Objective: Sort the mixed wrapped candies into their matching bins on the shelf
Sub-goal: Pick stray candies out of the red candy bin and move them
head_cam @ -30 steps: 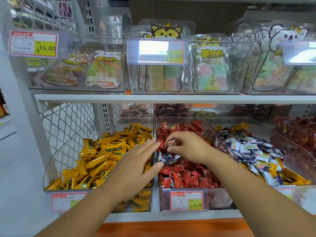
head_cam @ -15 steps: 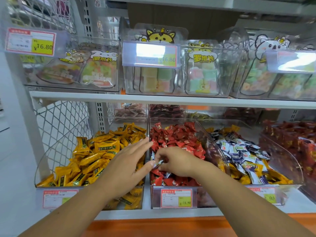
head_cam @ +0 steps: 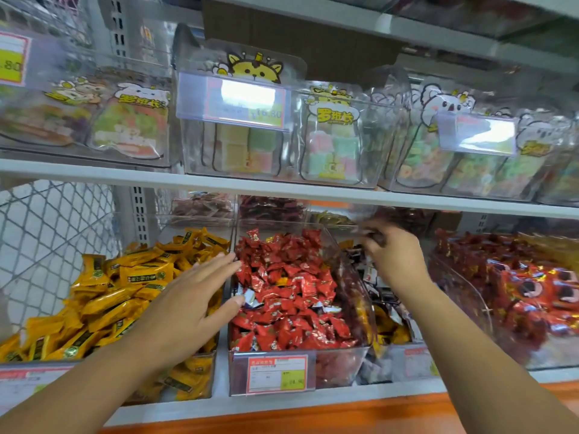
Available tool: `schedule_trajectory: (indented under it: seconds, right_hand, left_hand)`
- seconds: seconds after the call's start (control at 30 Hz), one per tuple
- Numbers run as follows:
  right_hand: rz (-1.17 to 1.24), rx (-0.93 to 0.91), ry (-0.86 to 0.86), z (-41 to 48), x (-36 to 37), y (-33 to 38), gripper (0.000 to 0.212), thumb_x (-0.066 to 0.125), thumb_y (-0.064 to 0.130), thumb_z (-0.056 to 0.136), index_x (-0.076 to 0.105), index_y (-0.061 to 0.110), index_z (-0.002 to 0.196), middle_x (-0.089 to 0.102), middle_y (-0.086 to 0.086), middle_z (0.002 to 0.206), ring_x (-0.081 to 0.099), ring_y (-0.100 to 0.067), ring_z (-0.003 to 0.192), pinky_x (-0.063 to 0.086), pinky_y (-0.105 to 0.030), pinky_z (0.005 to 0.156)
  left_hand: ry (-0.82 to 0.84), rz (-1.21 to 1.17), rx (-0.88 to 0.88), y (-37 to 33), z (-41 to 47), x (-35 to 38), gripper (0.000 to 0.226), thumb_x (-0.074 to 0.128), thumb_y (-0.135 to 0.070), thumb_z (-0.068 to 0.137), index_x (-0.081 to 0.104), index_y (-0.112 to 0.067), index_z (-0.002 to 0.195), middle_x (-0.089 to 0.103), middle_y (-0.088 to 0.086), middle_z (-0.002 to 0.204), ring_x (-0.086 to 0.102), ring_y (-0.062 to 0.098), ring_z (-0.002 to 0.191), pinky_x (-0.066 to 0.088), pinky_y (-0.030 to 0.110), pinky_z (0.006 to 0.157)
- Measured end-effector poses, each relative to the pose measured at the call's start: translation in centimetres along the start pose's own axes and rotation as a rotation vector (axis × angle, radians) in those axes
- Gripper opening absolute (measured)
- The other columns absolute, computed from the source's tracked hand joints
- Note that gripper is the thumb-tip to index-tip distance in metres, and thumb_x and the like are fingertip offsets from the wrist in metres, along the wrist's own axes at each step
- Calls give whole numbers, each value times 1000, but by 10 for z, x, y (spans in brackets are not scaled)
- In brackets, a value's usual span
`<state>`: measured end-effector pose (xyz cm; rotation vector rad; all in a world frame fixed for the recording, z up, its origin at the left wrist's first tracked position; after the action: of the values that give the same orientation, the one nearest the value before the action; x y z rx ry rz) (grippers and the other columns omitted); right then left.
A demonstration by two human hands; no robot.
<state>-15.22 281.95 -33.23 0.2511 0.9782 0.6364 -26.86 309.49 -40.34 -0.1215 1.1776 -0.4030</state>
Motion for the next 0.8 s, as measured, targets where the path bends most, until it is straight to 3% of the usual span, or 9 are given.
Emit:
schedule_trajectory:
  seconds: [0.13, 0.27, 0.37, 0.43, 0.5, 0.6, 0.8]
  right_hand:
    - [-229, 80, 231, -1, 5, -47, 39, 66, 36, 89, 62, 25, 127, 67, -5, 122, 61, -23, 110, 40, -26, 78]
    - [41, -23, 183, 6, -11, 2, 19, 64, 25, 91, 72, 24, 109, 70, 6, 107, 63, -7, 94, 39, -17, 77]
    - [117, -174, 527, -20, 28, 64, 14, 68, 23, 88, 73, 30, 99, 70, 17, 93, 60, 11, 76, 42, -11, 74]
    - [69, -246, 837, -56, 72, 90, 25, 70, 30, 86, 69, 32, 111, 68, 17, 106, 59, 13, 88, 42, -6, 79]
    - [38, -325, 1011, -88, 111, 103, 43, 70, 41, 84, 59, 37, 125, 58, 17, 128, 51, 3, 114, 38, -15, 98]
    - [-87, -436, 991, -105, 150, 107, 53, 65, 48, 85, 48, 42, 134, 40, 13, 145, 26, -12, 130, 25, -33, 112]
    - [-431, -397, 747, -62, 151, 90, 54, 60, 60, 83, 45, 49, 134, 32, 10, 152, 22, -24, 133, 25, -41, 107]
  left_hand:
    - [3, -9, -3, -2, 0, 1, 84, 4, -82, 69, 13, -49, 147, -5, -36, 147, -17, -26, 125, -8, 10, 106]
    - [-3, -16, 4, -1, 1, 2, 83, 7, -83, 72, 16, -49, 147, -3, -36, 147, -14, -26, 126, -8, 8, 105]
    - [1, -26, 3, 1, -1, 2, 82, 10, -83, 74, 16, -48, 148, 0, -34, 150, -12, -26, 128, -9, 5, 103]
    - [14, -20, 3, 2, -3, 2, 81, 10, -82, 76, 15, -48, 148, 1, -32, 152, -7, -20, 135, -7, 8, 106]
    - [32, 0, 13, 3, -5, 3, 79, 11, -81, 78, 12, -48, 149, -1, -31, 154, -5, -14, 139, -5, 13, 110]
    - [44, 12, 21, 5, -6, 3, 75, 12, -80, 81, 8, -49, 149, -4, -32, 154, -7, -14, 140, -3, 19, 115]
    - [43, 10, -3, 3, -8, 1, 71, 17, -75, 84, 10, -48, 149, -4, -31, 154, -8, -15, 138, -4, 18, 112]
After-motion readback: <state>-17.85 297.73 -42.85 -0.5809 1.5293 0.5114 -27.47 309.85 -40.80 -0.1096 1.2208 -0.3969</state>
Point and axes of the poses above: each hand's wrist, its own z-axis towards the middle knuckle, its own x-axis out of the palm, y = z × x, the point moved 9 cm from there along z, towards the middle knuckle
